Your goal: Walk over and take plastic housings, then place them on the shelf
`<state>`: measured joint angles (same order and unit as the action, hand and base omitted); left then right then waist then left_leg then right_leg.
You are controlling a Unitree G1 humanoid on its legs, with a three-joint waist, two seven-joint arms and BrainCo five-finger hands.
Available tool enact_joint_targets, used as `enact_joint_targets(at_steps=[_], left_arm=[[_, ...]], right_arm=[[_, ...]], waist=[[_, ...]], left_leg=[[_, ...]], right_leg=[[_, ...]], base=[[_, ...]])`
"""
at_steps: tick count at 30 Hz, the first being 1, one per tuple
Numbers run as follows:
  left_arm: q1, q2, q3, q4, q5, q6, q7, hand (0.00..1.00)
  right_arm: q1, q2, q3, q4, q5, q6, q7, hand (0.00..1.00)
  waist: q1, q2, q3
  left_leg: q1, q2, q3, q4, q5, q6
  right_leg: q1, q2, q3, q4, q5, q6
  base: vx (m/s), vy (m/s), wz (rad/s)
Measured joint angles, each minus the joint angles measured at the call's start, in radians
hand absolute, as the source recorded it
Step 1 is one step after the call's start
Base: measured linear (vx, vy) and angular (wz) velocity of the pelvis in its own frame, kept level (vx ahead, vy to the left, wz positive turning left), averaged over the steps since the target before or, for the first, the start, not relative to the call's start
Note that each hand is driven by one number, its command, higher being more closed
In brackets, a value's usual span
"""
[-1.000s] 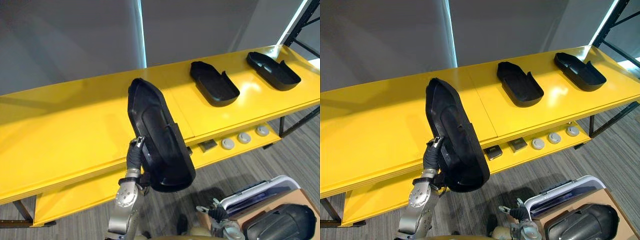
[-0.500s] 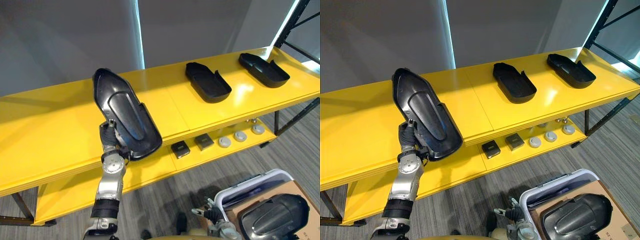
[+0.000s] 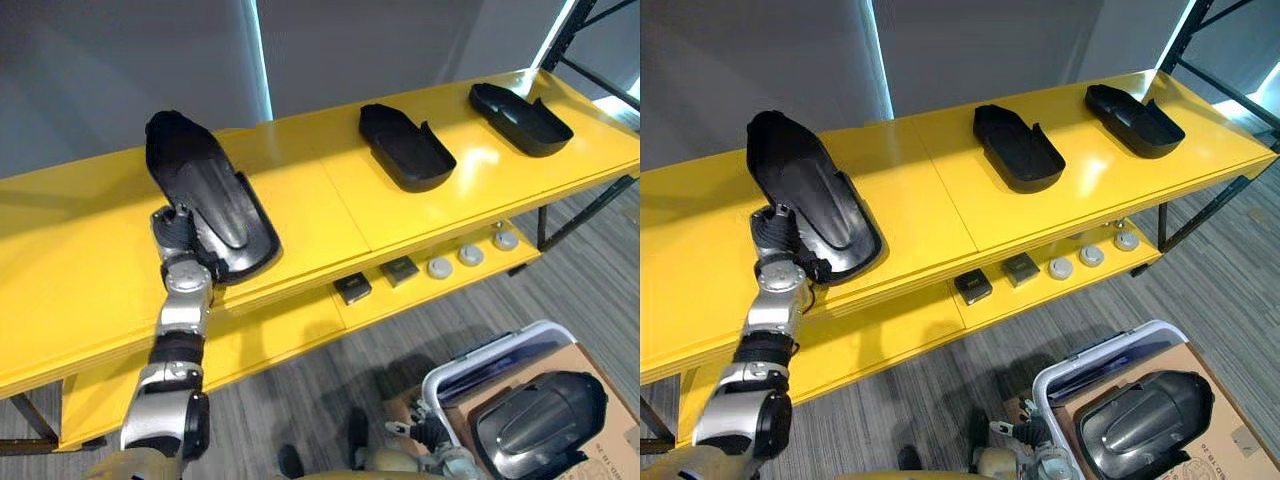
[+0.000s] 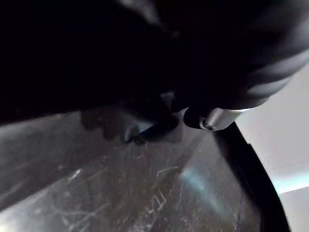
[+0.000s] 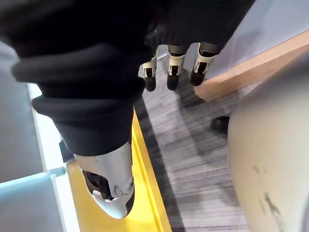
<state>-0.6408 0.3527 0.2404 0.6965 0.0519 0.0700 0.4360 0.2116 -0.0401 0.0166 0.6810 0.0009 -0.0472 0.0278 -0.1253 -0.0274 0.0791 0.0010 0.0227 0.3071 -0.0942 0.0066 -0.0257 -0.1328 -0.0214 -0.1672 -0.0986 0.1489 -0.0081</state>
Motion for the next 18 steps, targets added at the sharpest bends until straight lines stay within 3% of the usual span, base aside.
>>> enact_joint_targets(at_steps=[13,18], left_arm=[[-0.098,0.029,0.001,0.081,0.018,0.004,-0.046,0.0],[-0.098,0.019,0.001,0.082,-0.054,-0.003,-0.04,0.0]], right_arm=[[-0.015,0.0,-0.008,0.0,0.008,-0.023,0.0,0.0],[-0.017,-0.002,-0.01,0.001,0.008,-0.023,-0.002,0.0]], waist=[[-0.002,0.007,0.043],[-0.002,0.011,0.046]], left_leg=[[-0.011,-0.001,0.004,0.0,0.0,0.0],[-0.004,-0.001,0.006,0.0,0.0,0.0]], right_leg=[[-0.014,0.0,0.006,0.0,0.003,-0.002],[-0.007,-0.001,0.007,0.0,0.003,-0.002]], base=[[0.0,0.0,0.0],[0.0,0.0,0.0]])
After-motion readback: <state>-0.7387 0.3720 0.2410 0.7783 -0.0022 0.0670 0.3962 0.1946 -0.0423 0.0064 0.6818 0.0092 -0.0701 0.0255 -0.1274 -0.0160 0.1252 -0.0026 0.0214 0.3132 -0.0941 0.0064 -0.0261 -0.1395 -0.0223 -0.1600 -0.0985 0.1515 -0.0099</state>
